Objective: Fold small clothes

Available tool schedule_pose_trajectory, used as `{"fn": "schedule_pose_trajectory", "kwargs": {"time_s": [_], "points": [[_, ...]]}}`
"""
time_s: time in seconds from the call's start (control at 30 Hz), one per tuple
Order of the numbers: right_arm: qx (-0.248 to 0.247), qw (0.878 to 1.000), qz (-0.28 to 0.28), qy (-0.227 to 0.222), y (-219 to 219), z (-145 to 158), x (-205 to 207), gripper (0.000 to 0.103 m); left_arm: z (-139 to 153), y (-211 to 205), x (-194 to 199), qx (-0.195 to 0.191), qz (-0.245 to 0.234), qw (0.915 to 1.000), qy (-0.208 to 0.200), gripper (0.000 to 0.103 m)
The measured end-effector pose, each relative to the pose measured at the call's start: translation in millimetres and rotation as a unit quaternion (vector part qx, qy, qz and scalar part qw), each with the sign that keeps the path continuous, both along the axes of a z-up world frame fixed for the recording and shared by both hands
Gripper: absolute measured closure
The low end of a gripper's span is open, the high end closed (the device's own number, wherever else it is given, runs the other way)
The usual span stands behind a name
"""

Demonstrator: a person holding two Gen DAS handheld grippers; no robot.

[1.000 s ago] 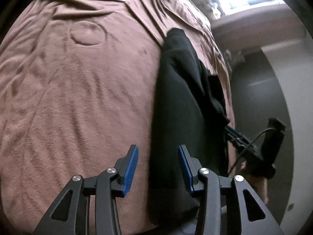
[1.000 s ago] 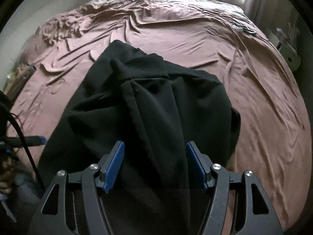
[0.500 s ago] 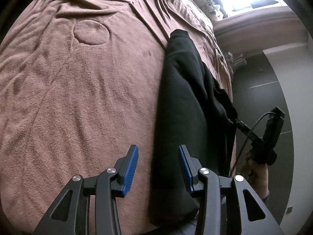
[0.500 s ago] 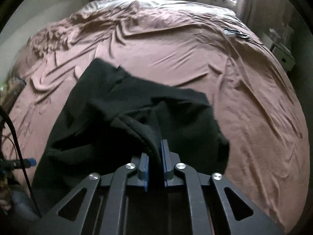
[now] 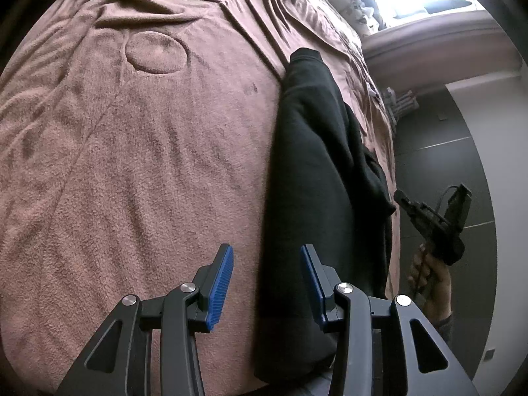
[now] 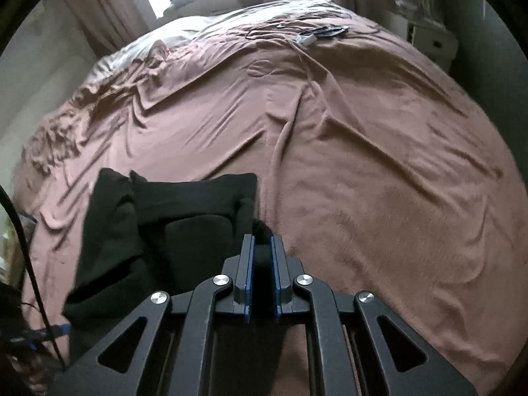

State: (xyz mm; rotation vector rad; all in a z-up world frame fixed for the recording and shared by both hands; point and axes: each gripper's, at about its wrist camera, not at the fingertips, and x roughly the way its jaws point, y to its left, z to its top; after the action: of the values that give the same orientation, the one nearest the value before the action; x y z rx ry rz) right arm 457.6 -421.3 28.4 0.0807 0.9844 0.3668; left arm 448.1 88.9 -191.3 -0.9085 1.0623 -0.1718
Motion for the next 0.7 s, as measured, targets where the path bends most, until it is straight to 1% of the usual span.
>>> {"fn": "schedule_pose_trajectory", "kwargs": {"time_s": [0.07,0.13,0.17,0.23,0.27,0.3,0.4,0.57,0.7], "points": [[0.025,1.000,0.014,0.012,-1.0,-1.5,-5.2,0.096,-1.1,-0.9,0.9,-0.001,-0.004,1.0000,0.001,0.060],[0.029,0.999,0.024,0.015,0.3,-3.0,-12.8,0.095,-2.3,-1.7,1.7,0.000,-0.007,1.0000,0.004,0.060],[0.027,0.999,0.028,0.017,1.8,-4.3,-15.3,0.092,-2.2,-1.9,1.9,0.000,-0.008,1.0000,0.004,0.060],[0.030,0.999,0.037,0.022,2.7,-7.5,-14.4,0.081,-2.2,-1.9,1.8,0.001,-0.008,1.0000,0.004,0.060],[0.032,0.998,0.040,0.024,3.3,-8.4,-13.8,0.070,-1.9,-2.0,1.7,0.001,-0.007,1.0000,0.004,0.060],[0.036,0.998,0.041,0.023,1.9,-8.2,-10.6,0.063,-2.0,-1.7,1.5,0.000,-0.006,1.0000,0.004,0.060],[0.064,0.997,0.040,0.021,-3.8,-7.0,1.8,0.063,-3.2,-4.1,3.0,0.008,-0.008,0.9999,0.009,0.060],[0.089,0.995,0.047,0.028,0.7,-12.1,25.7,0.063,-4.8,-10.5,10.3,0.011,-0.016,0.9998,0.006,0.060],[0.078,0.995,0.042,0.046,8.3,-22.1,43.1,0.063,-7.0,-13.5,15.0,0.012,-0.021,0.9997,0.005,0.060]]}}
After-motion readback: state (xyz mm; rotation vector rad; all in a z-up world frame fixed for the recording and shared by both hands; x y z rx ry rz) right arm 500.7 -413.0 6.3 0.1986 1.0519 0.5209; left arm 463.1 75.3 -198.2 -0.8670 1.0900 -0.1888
